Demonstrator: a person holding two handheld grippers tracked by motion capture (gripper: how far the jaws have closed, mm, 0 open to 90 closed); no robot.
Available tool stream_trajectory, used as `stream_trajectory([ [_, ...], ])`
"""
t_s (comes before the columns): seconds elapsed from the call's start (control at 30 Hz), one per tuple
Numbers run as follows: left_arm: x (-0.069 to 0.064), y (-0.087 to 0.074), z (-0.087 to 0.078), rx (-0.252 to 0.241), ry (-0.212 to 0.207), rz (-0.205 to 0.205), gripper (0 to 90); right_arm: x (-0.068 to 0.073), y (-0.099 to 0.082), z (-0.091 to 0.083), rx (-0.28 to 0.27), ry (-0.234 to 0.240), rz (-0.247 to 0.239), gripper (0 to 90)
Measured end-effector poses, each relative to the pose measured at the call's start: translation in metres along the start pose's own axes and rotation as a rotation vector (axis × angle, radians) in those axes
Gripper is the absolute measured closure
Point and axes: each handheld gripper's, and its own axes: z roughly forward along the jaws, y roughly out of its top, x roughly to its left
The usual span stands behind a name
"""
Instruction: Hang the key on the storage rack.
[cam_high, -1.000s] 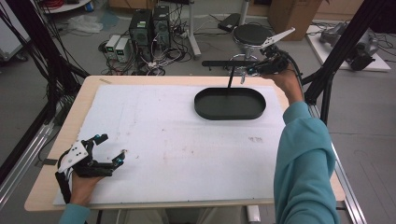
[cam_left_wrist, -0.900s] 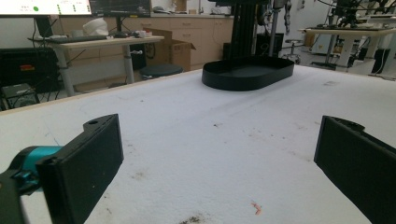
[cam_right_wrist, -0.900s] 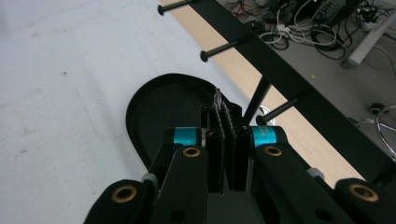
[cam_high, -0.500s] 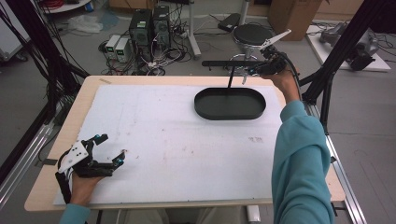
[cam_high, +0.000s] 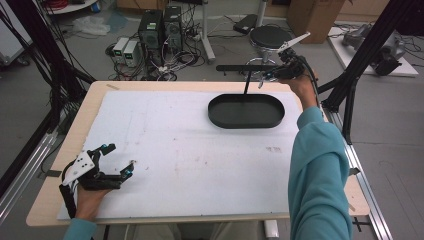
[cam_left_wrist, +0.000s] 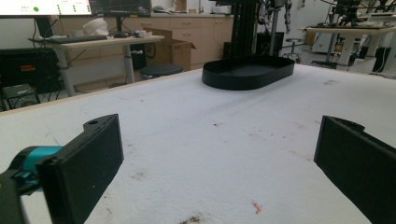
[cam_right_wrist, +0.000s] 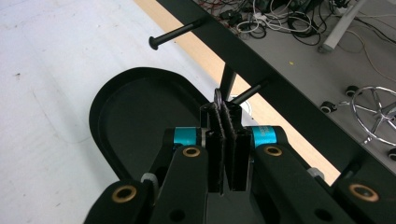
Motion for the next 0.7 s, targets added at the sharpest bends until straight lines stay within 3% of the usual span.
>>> stream_trajectory([
  [0.57, 0.0, 0.0001, 0.0002, 0.001, 0.0, 0.001, 1.8, -0.0055, -0.0026, -0.0007, -0.022, 0.004, 0.028, 88.9],
  [0.7, -0.0001, 0.0, 0.0002, 0.0, 0.001, -0.001, 1.8, -0.004, -0.0017, -0.0008, -0.017, 0.01, 0.012, 89.0],
])
